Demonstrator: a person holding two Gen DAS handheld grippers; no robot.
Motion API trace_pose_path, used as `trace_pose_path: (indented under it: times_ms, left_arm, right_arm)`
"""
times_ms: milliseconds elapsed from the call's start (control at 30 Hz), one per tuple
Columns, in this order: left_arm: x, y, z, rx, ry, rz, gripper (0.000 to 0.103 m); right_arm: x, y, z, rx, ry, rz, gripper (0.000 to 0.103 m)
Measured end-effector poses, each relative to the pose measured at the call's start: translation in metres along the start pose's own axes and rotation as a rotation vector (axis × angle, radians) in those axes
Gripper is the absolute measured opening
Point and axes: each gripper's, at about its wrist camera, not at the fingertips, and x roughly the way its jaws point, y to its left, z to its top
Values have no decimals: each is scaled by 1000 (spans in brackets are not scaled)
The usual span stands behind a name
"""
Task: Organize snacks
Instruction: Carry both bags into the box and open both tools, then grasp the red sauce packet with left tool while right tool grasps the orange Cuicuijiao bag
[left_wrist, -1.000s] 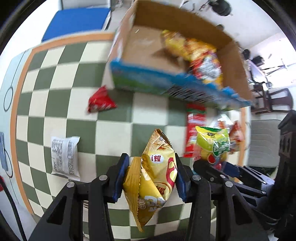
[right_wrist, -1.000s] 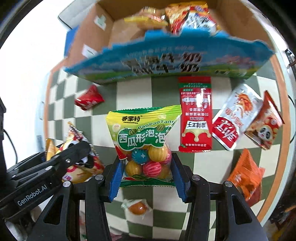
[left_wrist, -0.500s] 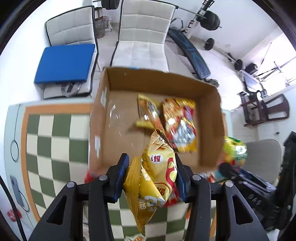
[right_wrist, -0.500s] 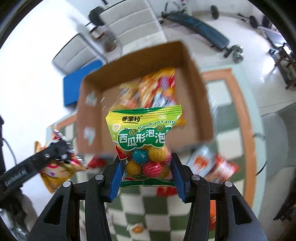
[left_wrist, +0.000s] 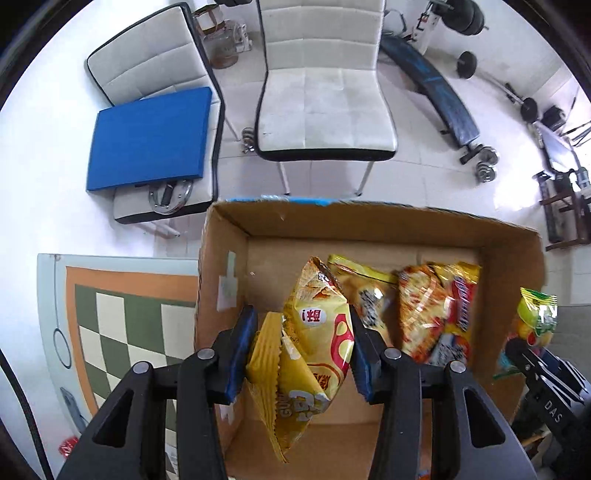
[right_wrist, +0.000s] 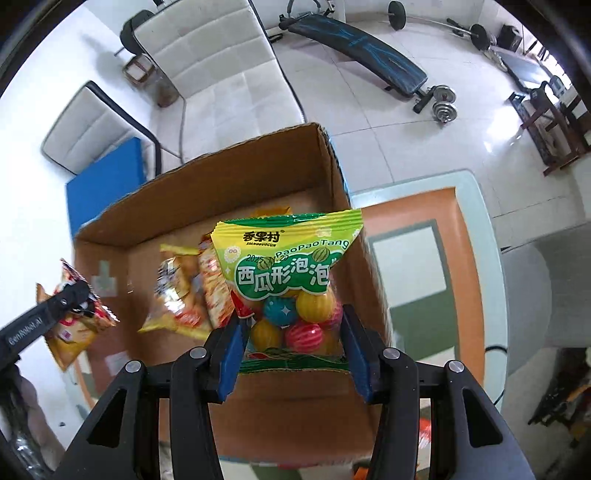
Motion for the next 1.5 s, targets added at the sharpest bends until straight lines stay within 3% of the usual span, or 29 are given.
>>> trace_pose_path:
  times_ms: [300, 367, 500, 567, 667, 833, 1000, 1133, 1500]
  left_arm:
    - [16, -5, 18, 4, 43, -4, 49]
    - [16, -4, 20, -2, 44, -22, 72]
    - [10, -7, 21, 1, 18, -33, 80]
    - [7, -7, 19, 2, 13, -51, 88]
    - [3, -6, 13, -3, 14, -72, 88]
    - [-10, -4, -6, 3, 4, -110, 89]
    - [-30, 1, -30, 15, -33, -100, 90]
    - [-51, 7, -50, -7, -77, -149, 90]
    - [-108, 1, -155, 5, -187, -120, 90]
  right_arm:
    - [21, 11, 24, -27, 24, -83, 57]
    - [19, 12, 26, -23, 16, -79, 69]
    - [15, 18, 28, -40, 15, -61, 80]
    - [13, 22, 26, -53, 18, -51, 85]
    - [9, 27, 19, -70, 33, -16, 93]
    - [4, 34, 0, -101, 43, -2, 94]
    - [-4, 39, -18, -135, 31, -4, 96]
    - [-18, 43, -35, -163, 9, 24, 97]
    - [-76, 35, -115, -181, -40, 128, 97]
